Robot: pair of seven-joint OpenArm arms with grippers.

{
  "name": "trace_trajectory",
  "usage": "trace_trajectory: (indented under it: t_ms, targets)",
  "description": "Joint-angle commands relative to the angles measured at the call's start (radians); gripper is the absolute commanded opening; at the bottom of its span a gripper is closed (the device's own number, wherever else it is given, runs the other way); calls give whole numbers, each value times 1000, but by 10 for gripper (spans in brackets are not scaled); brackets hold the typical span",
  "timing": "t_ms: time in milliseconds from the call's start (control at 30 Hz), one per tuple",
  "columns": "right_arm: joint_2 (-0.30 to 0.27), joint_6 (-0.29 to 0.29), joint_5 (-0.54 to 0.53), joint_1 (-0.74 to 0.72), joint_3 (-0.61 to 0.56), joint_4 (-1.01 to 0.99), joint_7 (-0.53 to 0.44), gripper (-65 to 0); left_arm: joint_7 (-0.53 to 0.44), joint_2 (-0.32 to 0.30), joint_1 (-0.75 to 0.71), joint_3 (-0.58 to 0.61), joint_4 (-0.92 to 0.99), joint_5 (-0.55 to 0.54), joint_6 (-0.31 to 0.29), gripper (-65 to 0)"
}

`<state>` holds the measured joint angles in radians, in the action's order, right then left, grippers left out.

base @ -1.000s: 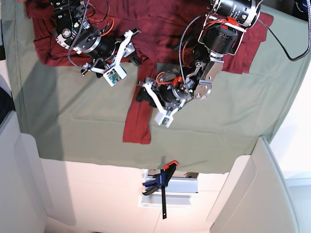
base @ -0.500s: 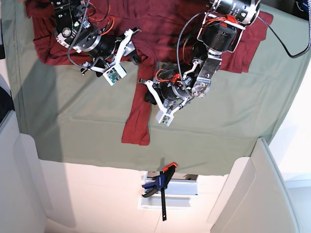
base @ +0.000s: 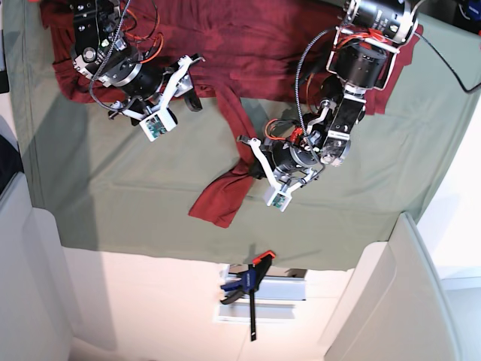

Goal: Fold the T-shirt properly
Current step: 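Lift the sleeve with both grippers and fold it onto the shirt body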

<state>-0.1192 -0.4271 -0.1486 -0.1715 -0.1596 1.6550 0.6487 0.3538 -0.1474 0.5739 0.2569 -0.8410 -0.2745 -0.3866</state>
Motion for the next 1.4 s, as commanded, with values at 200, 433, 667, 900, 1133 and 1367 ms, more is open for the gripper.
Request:
trace_trajectory:
  t_ms: [200,433,667,900,1133,1367]
  targets:
    - [0,-3,-61,-19,70,21,-23,-349,95,-118,-64,-1,-263,-182,-98,-650]
    - [-15,-4,-61,-19,86,21,-24,-349,164,-225,-255,-21,-576,-211,-97,-650]
    - [-58,-3,-57,-19,89,21,-46,-349,224,-265,-433,-160,-803,-225,-97,-650]
    - [-80,-3,-57,-19,89,21,-54,-349,328,-266,-555,-249,-919,-321,-113,-650]
    - [-80,-3,-58,-19,89,21,-53,-349,334,-266,-596,-248,-919,-346,-178,-384]
    - [-80,-3,-57,-16,89,21,-45,-349,285,-265,-542,-248,-916,-294,-84,-303]
